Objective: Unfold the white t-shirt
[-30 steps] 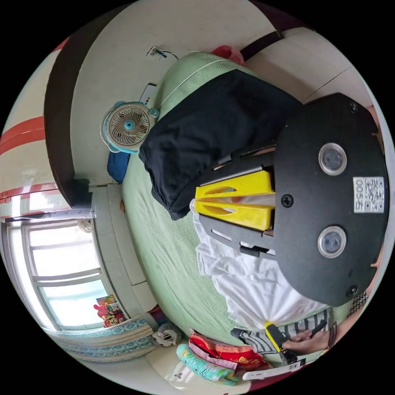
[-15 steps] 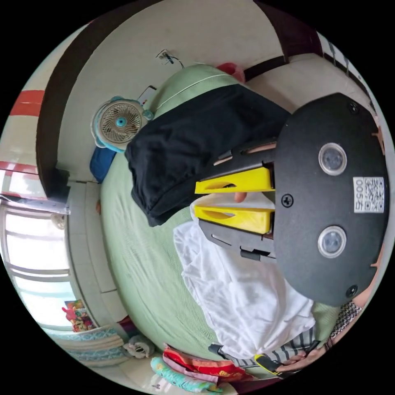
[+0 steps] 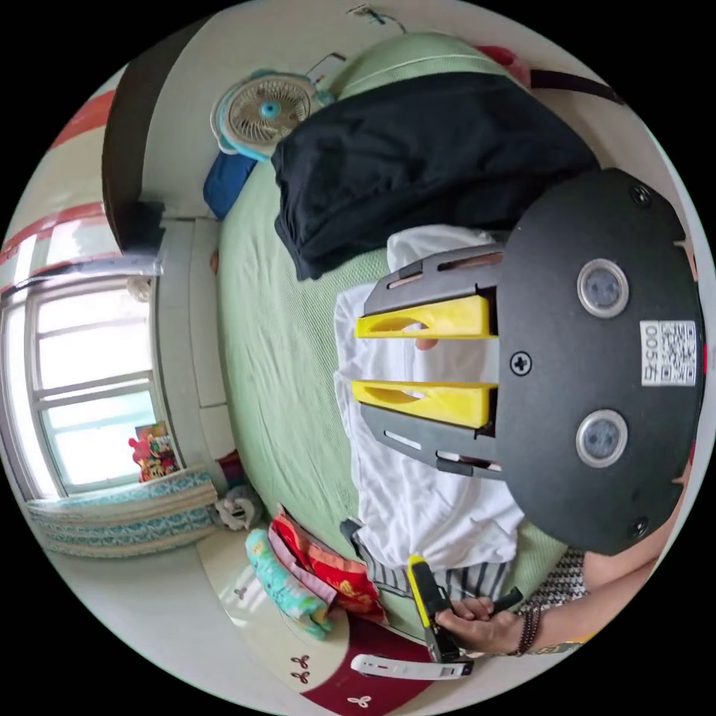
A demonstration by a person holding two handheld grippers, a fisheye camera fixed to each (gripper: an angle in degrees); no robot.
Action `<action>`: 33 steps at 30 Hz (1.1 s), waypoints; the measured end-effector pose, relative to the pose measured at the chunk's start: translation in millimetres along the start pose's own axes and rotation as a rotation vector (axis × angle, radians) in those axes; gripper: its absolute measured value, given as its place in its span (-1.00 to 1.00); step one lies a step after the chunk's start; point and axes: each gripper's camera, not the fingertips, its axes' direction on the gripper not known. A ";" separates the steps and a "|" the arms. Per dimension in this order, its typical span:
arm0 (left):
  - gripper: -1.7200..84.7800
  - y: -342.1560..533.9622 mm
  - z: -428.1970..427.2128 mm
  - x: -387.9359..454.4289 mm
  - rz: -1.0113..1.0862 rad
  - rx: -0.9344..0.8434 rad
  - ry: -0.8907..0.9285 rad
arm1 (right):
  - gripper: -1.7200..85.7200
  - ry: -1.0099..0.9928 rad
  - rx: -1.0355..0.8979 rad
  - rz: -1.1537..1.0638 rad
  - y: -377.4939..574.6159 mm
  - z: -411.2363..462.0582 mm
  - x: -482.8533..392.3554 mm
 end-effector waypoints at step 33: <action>-0.84 31.3 10.3 -101.4 -0.239 0.170 0.034 | -0.99 0.177 -0.165 0.012 -3.5 81.0 -57.0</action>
